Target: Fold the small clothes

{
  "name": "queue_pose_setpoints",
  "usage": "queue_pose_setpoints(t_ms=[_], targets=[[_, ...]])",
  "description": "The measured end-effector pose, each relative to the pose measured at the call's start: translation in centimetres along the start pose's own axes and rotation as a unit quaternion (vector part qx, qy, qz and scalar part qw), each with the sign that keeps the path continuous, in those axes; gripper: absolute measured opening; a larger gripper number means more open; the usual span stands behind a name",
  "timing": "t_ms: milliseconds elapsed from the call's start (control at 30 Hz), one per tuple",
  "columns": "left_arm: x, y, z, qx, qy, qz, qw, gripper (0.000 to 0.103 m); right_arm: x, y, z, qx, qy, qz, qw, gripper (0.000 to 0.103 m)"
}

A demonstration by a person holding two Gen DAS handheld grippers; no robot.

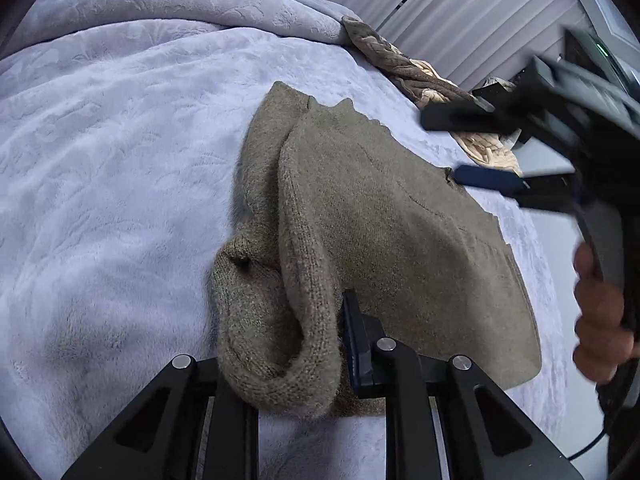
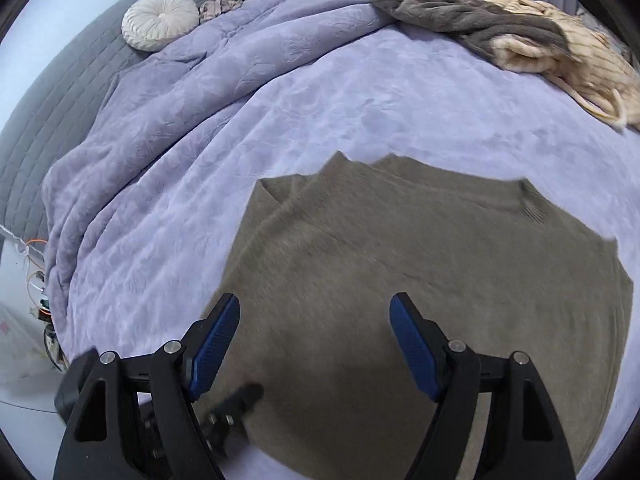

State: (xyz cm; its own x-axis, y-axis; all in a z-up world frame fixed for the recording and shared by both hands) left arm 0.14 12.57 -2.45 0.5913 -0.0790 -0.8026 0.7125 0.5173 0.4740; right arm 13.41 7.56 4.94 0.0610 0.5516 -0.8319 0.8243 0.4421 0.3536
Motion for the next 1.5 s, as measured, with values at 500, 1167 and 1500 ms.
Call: queue_pose_setpoints(t_ms=[500,1167,1500], targets=[[-0.1,-0.7,-0.6,0.009,-0.011,0.024,0.9996,0.022,14.6,3.4,-4.3,-0.066,-0.173,-0.161,0.969,0.046],[-1.7,-1.7,-6.5,-0.049,-0.109,0.000,0.9928,0.083,7.1,3.2,-0.8,0.045,0.061,-0.024,0.997,0.021],[1.6,1.7,-4.5,-0.002,-0.050,-0.024,0.9984,0.031,6.2,2.5,1.4,0.065,0.094,-0.010,0.993,0.020]])
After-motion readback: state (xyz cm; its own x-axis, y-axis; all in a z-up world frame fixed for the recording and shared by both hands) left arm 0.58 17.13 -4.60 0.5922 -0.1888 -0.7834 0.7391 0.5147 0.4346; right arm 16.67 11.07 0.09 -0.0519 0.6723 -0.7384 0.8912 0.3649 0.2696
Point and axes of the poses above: each gripper's, at about its wrist camera, not at the fingertips, and x roughly the way its jaws point, z to its right, y to its top, the point moved 6 cm from there along x, roughly the way its jaws point, and after that the axes turned 11 degrees about y, right-handed, at the moved point
